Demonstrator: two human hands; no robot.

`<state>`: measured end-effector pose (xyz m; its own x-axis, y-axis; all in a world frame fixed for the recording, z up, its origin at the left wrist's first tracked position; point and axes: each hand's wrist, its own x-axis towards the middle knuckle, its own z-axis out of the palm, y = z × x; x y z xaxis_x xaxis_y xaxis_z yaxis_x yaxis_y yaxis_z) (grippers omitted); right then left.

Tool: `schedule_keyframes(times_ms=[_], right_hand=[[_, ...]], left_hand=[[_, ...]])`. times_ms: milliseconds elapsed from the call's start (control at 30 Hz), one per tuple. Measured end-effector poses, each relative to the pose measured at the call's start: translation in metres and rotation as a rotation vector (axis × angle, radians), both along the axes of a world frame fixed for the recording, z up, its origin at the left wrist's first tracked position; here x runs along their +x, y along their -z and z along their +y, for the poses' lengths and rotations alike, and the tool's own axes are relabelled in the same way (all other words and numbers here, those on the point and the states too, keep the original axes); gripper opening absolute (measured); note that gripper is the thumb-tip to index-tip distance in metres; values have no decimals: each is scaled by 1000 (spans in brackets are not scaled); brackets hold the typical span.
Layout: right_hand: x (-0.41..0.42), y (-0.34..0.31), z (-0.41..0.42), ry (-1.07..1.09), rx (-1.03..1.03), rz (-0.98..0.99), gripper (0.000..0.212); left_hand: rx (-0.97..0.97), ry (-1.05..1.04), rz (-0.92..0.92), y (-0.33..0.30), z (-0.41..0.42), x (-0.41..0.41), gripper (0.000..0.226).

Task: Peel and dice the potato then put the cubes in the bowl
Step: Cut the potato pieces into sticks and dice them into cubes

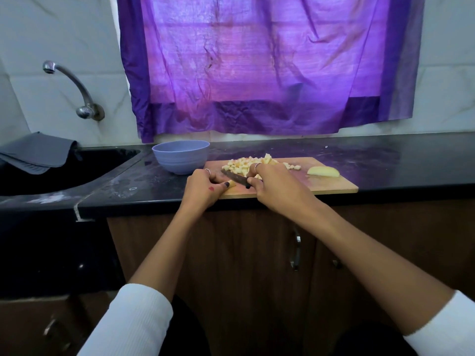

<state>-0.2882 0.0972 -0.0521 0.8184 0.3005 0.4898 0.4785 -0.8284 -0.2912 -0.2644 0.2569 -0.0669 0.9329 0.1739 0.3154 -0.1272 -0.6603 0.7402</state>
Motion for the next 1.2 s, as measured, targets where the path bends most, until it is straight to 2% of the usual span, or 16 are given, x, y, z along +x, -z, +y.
schedule_keyframes(times_ms=[133, 467, 667, 900, 1133, 1200], right_hand=[[0, 0, -1, -6, -10, 0, 17], [0, 15, -2, -13, 0, -71, 20], [12, 2, -8, -51, -33, 36, 17], [27, -5, 3, -78, -85, 106, 15], [14, 0, -11, -57, -294, -49, 16], [11, -1, -15, -34, -277, -74, 16]], left_hand=[[24, -10, -13, 1, -1, 0, 24], [92, -28, -92, 8, 1, 4, 14], [120, 1, -38, 4, 9, 13, 20], [103, 24, -38, 5, 10, 15, 8], [70, 18, -36, 6, 8, 14, 7], [62, 15, -40, 7, 9, 15, 13]])
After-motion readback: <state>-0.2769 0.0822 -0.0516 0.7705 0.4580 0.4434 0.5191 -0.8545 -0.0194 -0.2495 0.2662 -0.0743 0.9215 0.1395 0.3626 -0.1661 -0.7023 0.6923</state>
